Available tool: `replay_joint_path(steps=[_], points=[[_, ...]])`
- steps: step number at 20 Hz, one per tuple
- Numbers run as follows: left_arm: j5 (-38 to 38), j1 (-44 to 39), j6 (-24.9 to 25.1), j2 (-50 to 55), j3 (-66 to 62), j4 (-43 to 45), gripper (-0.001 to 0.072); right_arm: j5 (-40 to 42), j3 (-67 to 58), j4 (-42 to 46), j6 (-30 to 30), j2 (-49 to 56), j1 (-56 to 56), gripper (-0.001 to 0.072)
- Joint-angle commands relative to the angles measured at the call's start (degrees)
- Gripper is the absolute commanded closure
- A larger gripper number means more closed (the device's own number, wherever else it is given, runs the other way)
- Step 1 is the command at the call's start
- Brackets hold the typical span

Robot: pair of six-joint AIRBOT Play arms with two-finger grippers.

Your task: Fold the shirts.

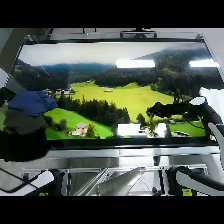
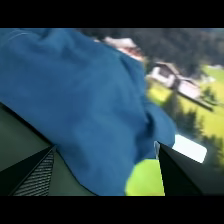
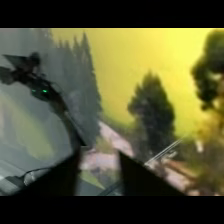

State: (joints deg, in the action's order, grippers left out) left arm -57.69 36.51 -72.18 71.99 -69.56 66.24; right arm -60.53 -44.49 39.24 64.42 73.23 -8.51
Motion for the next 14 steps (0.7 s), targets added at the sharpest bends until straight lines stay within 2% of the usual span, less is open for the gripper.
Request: replay_joint_path(steps=[1, 5, 9, 10, 11, 12, 14], points=[[-0.52, 0.98, 1.86, 14.10, -7.28, 0.28, -0.0002, 0.09, 2.54, 1.07, 3.54, -1.77, -0.02, 0.0084], [-2.67, -2.67, 1.84, 25.46, -15.19, 2.27, -0.0002, -0.42, 2.54, -0.37, 3.54, -1.79, -0.02, 0.0087], [-12.61, -7.34, 0.92, 31.65, -22.53, 15.26, 0.0011, -0.37, 2.51, -4.28, 2.86, -1.79, -0.02, 0.0088], [-14.73, -8.44, 0.92, 32.63, -24.63, 15.04, 0.0123, -0.39, 2.54, -4.33, 2.84, -1.79, -0.02, 0.0088], [-16.37, -9.77, 0.94, 33.46, -26.95, 15.10, 0.0377, -0.39, 2.54, -4.35, 2.84, -1.79, -0.02, 0.0088], [-17.64, -11.21, 1.01, 33.97, -29.31, 15.15, 0.0712, -0.52, 2.54, -4.35, 2.84, -1.79, 0.00, 0.0088], [-17.77, -14.58, 0.50, 33.94, -33.42, 14.56, 0.0695, -1.27, 2.54, -4.35, 2.80, -1.79, 0.00, 0.0089]])
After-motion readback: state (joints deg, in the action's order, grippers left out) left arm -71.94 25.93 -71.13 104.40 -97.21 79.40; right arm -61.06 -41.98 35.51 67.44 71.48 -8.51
